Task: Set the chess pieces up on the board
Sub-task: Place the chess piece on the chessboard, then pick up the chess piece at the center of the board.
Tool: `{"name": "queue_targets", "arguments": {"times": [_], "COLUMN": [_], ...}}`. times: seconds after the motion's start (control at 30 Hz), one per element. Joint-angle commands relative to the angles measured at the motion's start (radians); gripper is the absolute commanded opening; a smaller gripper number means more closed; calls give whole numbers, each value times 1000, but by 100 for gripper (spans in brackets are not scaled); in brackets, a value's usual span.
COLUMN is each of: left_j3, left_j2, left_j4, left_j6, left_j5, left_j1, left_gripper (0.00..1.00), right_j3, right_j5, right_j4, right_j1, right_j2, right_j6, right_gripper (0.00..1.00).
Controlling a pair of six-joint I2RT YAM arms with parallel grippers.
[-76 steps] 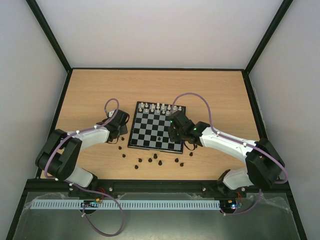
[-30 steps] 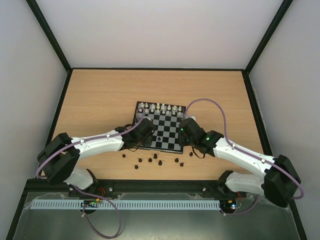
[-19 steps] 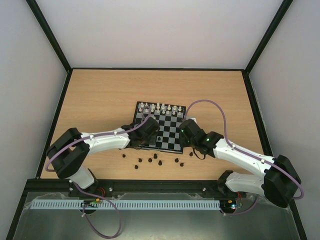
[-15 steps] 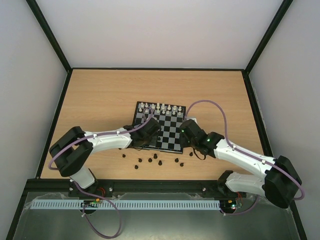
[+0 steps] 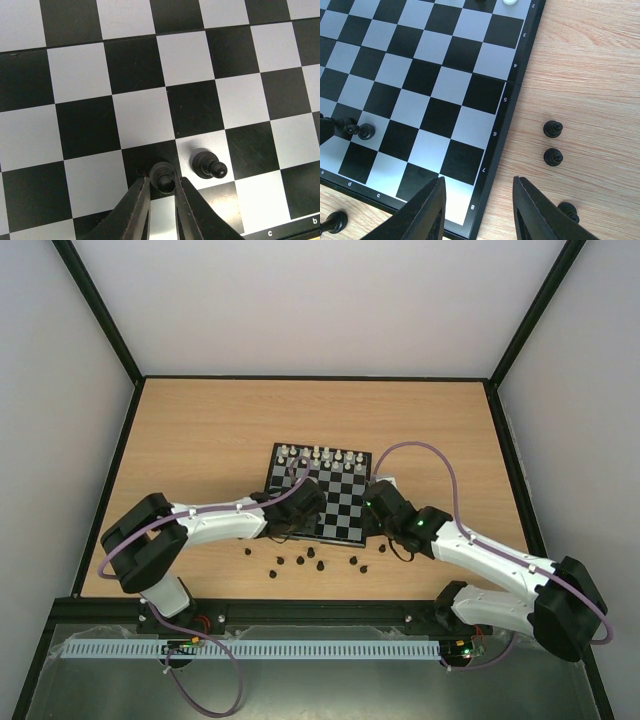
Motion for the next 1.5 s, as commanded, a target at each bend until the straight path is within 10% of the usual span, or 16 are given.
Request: {"name": "queue_targets", "arguments": {"times": [0.0,0.6,1.0,1.47], "left_j3": [21,27,-30,-186], "left_j2": [-13,-63,-314,-429], "left_j4": [-42,-48,-4,121], "left_j6": [-10,0,65,87], "left_j5": [-27,-43,-166,-151], "left_j1": [-10,-16,35,108], "left_gripper": [17,42,97,99], "right_j3": [-16,-17,-11,69], "right_j5": [20,23,-49,-74], "right_j4": [-34,-40,11,39], "right_j1": [-4,-5,-224,-259], "right_j2": [-20,-32,59,300], "right_j6": [12,19,-19,-31], "right_gripper": [37,38,68,59]}}
